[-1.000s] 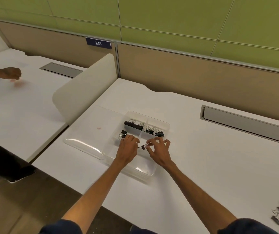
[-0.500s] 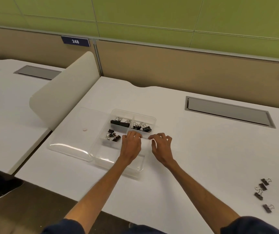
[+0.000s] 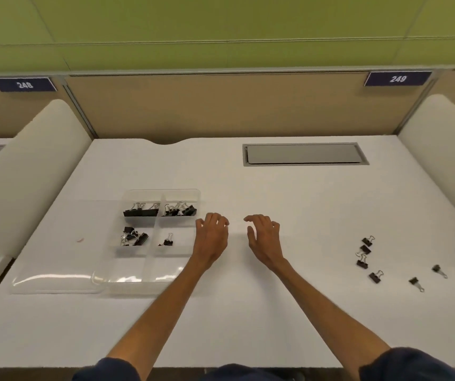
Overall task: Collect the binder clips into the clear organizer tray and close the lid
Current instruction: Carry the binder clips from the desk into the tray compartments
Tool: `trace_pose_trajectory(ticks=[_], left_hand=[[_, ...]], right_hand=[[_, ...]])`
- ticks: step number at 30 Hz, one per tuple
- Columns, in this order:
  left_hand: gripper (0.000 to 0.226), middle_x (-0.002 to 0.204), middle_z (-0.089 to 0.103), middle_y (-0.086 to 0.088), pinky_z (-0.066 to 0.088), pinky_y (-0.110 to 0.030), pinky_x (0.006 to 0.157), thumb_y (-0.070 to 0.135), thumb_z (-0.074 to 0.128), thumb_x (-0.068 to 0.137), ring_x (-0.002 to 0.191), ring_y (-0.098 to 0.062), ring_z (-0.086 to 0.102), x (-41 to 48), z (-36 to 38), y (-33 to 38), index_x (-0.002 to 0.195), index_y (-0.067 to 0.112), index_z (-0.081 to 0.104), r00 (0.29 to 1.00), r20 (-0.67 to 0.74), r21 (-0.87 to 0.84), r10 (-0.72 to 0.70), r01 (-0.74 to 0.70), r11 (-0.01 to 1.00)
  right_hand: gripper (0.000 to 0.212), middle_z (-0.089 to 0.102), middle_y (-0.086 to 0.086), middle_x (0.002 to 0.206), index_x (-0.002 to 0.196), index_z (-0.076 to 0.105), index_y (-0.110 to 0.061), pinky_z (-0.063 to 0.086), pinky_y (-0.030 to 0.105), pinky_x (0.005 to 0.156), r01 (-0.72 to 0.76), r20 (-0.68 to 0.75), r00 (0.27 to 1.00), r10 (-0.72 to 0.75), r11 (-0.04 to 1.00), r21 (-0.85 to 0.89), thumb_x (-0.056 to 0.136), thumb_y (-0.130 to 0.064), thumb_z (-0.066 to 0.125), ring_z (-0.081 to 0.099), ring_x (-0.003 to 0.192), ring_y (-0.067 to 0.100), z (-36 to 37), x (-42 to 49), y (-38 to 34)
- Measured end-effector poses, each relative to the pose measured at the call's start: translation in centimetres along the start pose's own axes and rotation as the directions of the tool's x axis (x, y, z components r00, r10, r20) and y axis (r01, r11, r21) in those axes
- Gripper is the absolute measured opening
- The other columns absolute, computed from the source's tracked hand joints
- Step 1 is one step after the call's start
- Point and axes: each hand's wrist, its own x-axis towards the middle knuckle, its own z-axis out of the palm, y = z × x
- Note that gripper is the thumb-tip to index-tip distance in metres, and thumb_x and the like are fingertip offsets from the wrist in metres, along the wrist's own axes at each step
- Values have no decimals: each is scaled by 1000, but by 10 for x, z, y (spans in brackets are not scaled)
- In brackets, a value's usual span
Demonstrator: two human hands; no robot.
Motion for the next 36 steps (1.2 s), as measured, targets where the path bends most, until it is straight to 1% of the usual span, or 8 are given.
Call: trace_pose_trajectory(ticks=[10,19,23,26,29,31,33,36], left_hand=[[15,104,62,0,42,-38,78,14,54,90,98,-23,56,6,42,82,103,15,61,972,174,-107,161,-144,984],[22,110,58,1,37,-34,86,24,49,95,105,-20,52,9,64,167,115,16,55,923,284,-255,260,-189,948],[25,116,55,1,35,-33,89,28,50,95,111,-19,50,6,73,206,117,18,54,890,329,-314,314,-211,926],[27,119,54,0,35,-34,89,30,52,94,113,-19,49,5,80,233,118,19,54,863,362,-343,352,-228,911],[31,123,52,-2,37,-35,90,32,54,93,115,-21,49,4,87,255,122,20,53,826,403,-353,394,-257,900],[35,126,50,-3,37,-35,91,34,53,94,117,-21,46,3,92,267,127,23,50,797,444,-355,410,-264,897],[41,127,47,-4,37,-36,90,34,53,94,117,-22,45,2,97,278,134,25,46,777,470,-344,419,-276,897],[48,126,46,-6,39,-37,89,31,52,94,115,-24,44,3,102,293,140,25,39,769,476,-319,426,-301,899]], right_hand=[[28,61,-9,114,113,60,-23,36,39,91,-215,-104,972,209,975,-54,90,-16,46,53,108,17,-64,-38,80],[27,59,-6,114,109,61,-26,34,41,93,-449,-205,875,440,894,1,91,-9,50,52,112,17,-126,-74,149],[32,57,-1,121,112,62,-26,31,39,89,-491,-171,863,475,869,-64,93,-6,45,46,124,20,-153,-87,182],[37,54,-3,124,112,65,-30,32,38,90,-510,-126,857,499,857,-73,95,-6,42,47,118,16,-169,-94,206],[35,55,-1,123,116,65,-32,39,42,89,-468,-23,883,468,876,-118,102,-17,37,49,115,20,-178,-99,223],[45,55,1,124,119,65,-31,42,41,87,-456,70,879,472,874,-167,92,-3,43,49,116,22,-182,-101,230],[51,58,1,120,119,66,-31,43,39,82,-448,128,869,477,870,-204,86,2,44,52,112,23,-186,-101,236],[31,62,-1,108,115,68,-29,42,35,75,-433,148,875,461,882,-189,100,-18,43,60,98,22,-195,-96,240]])
